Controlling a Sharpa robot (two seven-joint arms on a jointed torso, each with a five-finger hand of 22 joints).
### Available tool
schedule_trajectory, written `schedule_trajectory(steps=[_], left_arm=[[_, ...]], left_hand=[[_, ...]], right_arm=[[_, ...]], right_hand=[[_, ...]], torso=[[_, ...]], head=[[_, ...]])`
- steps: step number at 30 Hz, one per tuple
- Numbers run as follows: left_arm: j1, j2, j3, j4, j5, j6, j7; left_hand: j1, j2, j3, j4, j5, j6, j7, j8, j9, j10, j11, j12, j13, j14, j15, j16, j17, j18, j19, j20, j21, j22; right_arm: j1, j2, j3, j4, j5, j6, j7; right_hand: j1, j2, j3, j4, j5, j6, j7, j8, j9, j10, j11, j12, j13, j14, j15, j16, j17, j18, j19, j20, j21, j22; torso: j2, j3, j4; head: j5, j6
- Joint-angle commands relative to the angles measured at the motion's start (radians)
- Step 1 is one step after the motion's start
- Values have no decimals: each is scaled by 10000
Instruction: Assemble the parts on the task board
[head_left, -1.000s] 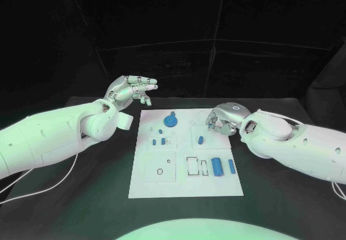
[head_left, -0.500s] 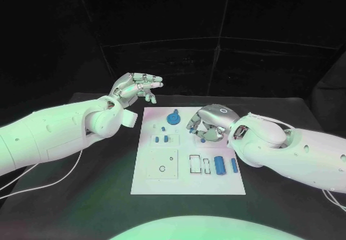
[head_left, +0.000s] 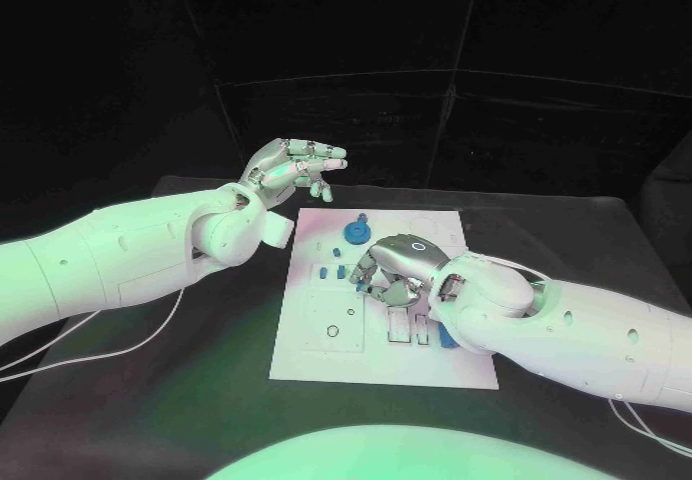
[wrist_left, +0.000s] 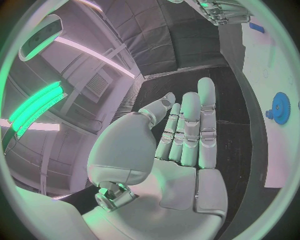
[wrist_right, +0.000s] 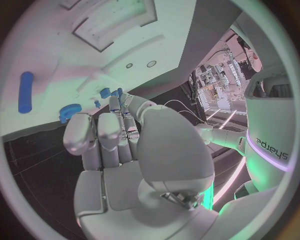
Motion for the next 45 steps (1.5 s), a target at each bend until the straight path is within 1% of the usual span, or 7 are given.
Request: schedule_trajectory(steps=[1, 9, 14, 25, 31, 37, 45], left_arm=[[20, 47, 10, 14, 59, 105, 27], [21, 90, 10, -5, 59, 125, 12], [21, 109, 10, -20, 59, 147, 0], [21, 140, 10, -50, 59, 196, -22], [21, 145, 10, -46, 59, 214, -30], [21, 149, 10, -54, 59, 221, -32], [21, 165, 10, -88, 59, 246, -37]], left_hand=[[-96, 17, -79, -2, 68, -82, -10, 45, 11, -36, 0, 57, 12, -18, 29, 39, -8, 138, 18, 25, -57, -9], [-88, 20, -82, -5, 68, -89, -10, 46, 11, -44, 0, 61, 12, -17, 28, 42, -11, 138, 21, 24, -60, -12], [-88, 20, -82, -5, 68, -89, -10, 46, 11, -44, 0, 61, 12, -17, 28, 42, -11, 138, 21, 24, -60, -12], [-77, 27, -85, -8, 69, -96, -10, 50, 11, -55, 1, 69, 12, -17, 28, 46, -16, 139, 25, 24, -64, -16], [-77, 27, -85, -8, 69, -96, -10, 50, 11, -55, 1, 69, 12, -17, 28, 46, -16, 139, 25, 24, -64, -16], [-77, 27, -85, -8, 69, -96, -10, 50, 11, -55, 1, 69, 12, -17, 28, 46, -16, 139, 25, 24, -64, -16], [-73, 28, -93, -9, 68, -102, -8, 54, 11, -65, 2, 77, 12, -18, 29, 49, -20, 139, 29, 24, -68, -20]], right_arm=[[-70, 140, 4, -138, -106, 302, 213], [-171, 303, 2, -272, -169, 361, 258], [-193, 348, 2, -288, -200, 385, 304], [-239, 438, -1, -344, -217, 722, 380], [-271, 474, -2, -416, -229, 833, 369], [-280, 490, -2, -436, -246, 959, 346], [-285, 479, -3, -412, -306, 1101, 291]], right_hand=[[-70, 0, 56, -25, 47, -54, 44, -50, -7, -33, 64, -42, -10, 254, -7, 65, 8, -80, 49, 31, 45, 19], [-86, 5, 71, -36, 53, -65, 51, -60, -8, -43, 70, -57, -11, 250, -1, 71, 1, -82, 50, 36, 54, 30], [-96, 6, 80, -45, 57, -74, 55, -66, -10, -50, 74, -67, -12, 248, 3, 77, 0, -83, 51, 39, 59, 37], [-146, -24, 73, -62, 59, -84, 64, -76, -10, -57, 83, -85, -11, 242, 12, 95, -1, -84, 46, 49, 66, 45], [-161, -28, 70, -65, 61, -85, 66, -78, -9, -58, 86, -89, -11, 240, 14, 99, -1, -82, 42, 51, 65, 41], [-172, -31, 68, -66, 63, -87, 68, -80, -9, -60, 87, -93, -11, 237, 16, 94, -13, -81, 38, 53, 63, 38], [-172, -31, 68, -66, 63, -87, 68, -80, -9, -60, 87, -93, -11, 237, 16, 94, -13, -81, 38, 53, 63, 38]], torso=[[-4, -3, 5], [5, 19, -22], [1, 15, -18], [-3, 10, -15], [1, 17, -18], [-2, 4, -14], [-2, 19, -18]], head=[[93, -48], [202, -129], [226, -196], [247, -223], [279, -254], [283, -274], [291, -281]])
